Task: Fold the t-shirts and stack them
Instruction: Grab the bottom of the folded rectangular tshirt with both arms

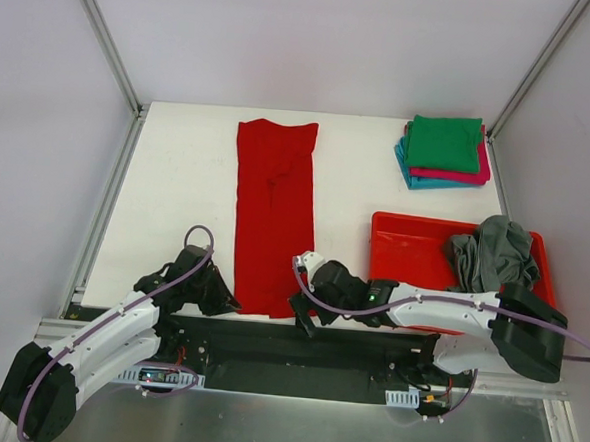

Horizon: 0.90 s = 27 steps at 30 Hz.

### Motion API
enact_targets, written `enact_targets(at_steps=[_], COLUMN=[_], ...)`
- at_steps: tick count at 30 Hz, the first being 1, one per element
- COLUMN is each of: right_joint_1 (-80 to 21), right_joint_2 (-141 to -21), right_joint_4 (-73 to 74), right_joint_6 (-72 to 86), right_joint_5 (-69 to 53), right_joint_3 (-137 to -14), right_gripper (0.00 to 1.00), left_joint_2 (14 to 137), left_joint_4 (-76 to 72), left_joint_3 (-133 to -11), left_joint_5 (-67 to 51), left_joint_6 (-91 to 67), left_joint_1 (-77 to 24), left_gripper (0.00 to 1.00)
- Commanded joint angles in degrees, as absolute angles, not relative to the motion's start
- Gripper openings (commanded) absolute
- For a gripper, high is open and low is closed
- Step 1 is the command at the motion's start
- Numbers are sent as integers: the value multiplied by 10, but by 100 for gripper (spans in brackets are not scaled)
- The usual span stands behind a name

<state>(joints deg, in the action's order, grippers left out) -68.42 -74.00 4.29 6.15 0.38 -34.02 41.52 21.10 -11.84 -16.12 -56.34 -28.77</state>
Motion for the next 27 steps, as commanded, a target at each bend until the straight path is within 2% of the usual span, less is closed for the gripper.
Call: enact_targets(at_steps=[1, 3, 6, 12, 14, 16, 20, 26, 27], right_joint_1=[-697, -703, -708, -715, -721, -726, -733, -752, -758], right_joint_2=[-774, -790, -805, -816, -816, -816, -824, -800, -790], right_joint_4=[62, 63, 71, 109, 118, 119, 115, 105, 106], right_joint_6=[55, 49, 47, 68, 76, 83, 83, 93, 97], right_joint_5=[47, 56, 64, 74, 79, 90, 90, 84, 83], right_joint_3=[-363, -373, -379, -383, -383, -383, -390, -389, -385], right_gripper=[99, 99, 91, 64, 61, 52, 26, 1, 1], left_joint_2=[417, 417, 417, 417, 418, 417, 417, 406, 398], left_joint_4=[278, 278, 279, 279, 279, 279, 279, 308, 314], left_joint_3=[-98, -97, -96, -95, -95, -95, -96, -96, -94], left_joint_5=[-144, -144, -144, -142, -145, -142, -146, -156, -164], left_joint_6=[-547, -549, -550, -552, -552, -551, -546, -530, -528], left_joint_1=[-287, -286, -287, -287, -287, -286, -287, -287, -287], left_gripper=[0, 0, 0, 0, 0, 0, 0, 0, 0])
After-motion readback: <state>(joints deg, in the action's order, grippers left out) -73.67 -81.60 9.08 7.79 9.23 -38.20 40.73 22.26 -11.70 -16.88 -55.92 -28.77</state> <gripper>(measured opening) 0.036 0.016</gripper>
